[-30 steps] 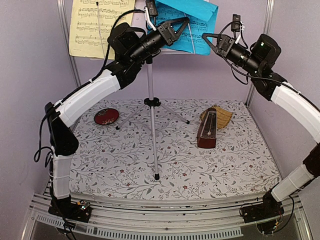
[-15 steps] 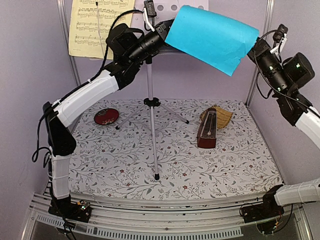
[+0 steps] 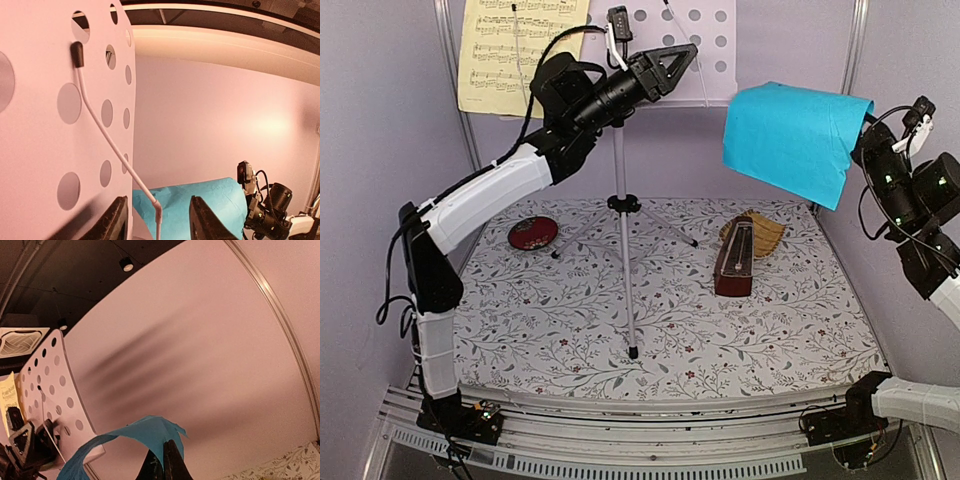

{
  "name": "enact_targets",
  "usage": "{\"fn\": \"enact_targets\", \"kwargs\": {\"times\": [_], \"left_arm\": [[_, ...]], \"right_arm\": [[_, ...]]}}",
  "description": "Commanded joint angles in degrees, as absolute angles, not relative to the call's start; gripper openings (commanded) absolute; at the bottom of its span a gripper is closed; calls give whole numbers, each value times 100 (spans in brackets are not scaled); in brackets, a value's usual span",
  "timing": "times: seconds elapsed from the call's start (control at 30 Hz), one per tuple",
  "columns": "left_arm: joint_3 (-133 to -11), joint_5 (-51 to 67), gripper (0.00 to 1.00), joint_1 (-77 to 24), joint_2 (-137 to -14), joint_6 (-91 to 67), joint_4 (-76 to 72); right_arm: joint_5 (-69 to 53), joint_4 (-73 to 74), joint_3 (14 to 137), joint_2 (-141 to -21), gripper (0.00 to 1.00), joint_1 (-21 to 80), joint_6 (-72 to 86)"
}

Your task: Pack up the instrument practice props

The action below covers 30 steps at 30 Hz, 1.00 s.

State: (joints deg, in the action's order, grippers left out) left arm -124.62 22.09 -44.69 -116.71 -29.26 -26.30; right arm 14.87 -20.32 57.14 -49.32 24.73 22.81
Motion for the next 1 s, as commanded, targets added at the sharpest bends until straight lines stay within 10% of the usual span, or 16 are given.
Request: {"fn": "enact_targets", "kwargs": {"times": [0.0,0.7,0.97], "left_arm": [[-12115,2444,48,-4374,-11327,-2873,-2866],[-8134,3649,71,-4374,-9173,-2322,-3545],[-6983,3442,73,-4337,-8492,-2080,-3618]], "right_arm": [[2000,-1280,5400,-4727,1,2466,1956],[2293,1836,5359,-5718,1,1120,1924],[-411,2035,5031,-6625,1,-441,2590]]}}
